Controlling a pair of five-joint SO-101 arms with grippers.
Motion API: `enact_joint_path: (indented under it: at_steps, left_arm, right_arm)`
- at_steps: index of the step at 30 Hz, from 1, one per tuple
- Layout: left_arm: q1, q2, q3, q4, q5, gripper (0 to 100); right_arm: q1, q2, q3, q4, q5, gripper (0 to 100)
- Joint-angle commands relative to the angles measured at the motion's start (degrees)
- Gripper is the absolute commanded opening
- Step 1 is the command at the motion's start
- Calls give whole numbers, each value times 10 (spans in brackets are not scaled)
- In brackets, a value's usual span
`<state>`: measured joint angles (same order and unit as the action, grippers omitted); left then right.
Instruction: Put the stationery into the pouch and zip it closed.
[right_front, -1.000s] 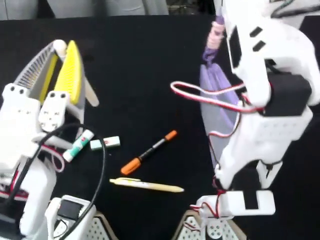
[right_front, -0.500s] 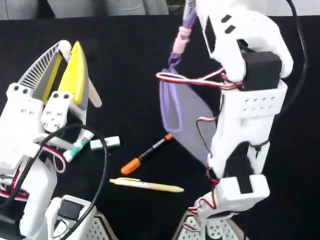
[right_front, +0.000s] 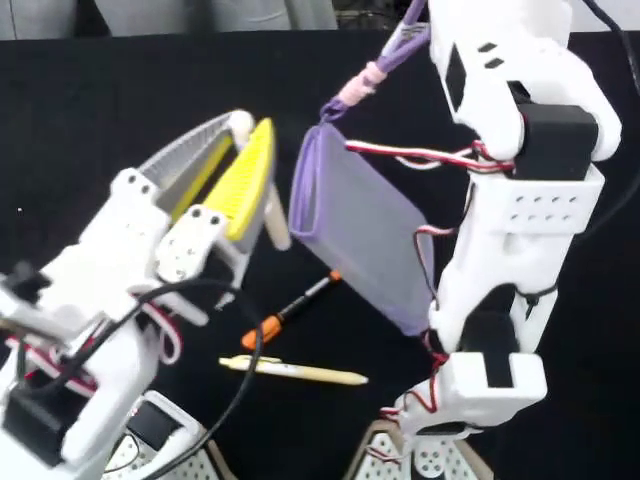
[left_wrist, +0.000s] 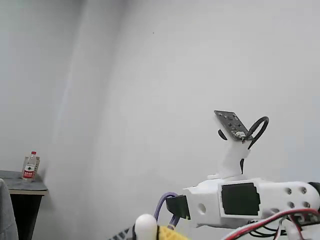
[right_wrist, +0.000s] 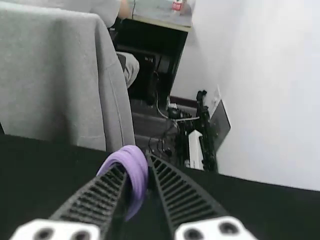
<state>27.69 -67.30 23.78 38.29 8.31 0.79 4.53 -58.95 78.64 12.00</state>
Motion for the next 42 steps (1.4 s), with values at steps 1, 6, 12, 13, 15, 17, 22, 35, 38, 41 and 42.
enact_joint_path:
  at_steps: [1,6,12,13,15,17,22,35,38,41,42]
  left_arm:
    - [11,-6,34,-67,7,29]
    - [11,-6,107,-161,31,29]
    - [7,-6,160,-232,102,29]
    - [7,-6,159,-234,105,29]
    - [7,-6,158,-235,113,29]
    - [7,-15,158,-235,120,29]
    - [6,-33,182,-235,120,29]
    - [6,52,345,-405,125,35]
    - [8,77,340,-374,143,108]
    - [7,88,317,-301,210,196]
    - [6,91,302,-272,220,208]
  right_arm:
    - [19,-43,-24,8,-5,11]
    - [32,-56,-22,9,-5,11]
    - [30,-55,-21,8,-5,11]
    - [30,-54,-21,7,-5,11]
    - [29,-54,-21,7,-5,11]
    - [29,-54,-21,7,-5,11]
    - [31,-56,-21,7,-5,11]
    - [32,-58,-21,9,-5,11]
    - [32,-56,-21,8,-5,11]
    - [32,-56,-21,8,-4,11]
    - [32,-56,-21,8,-4,11]
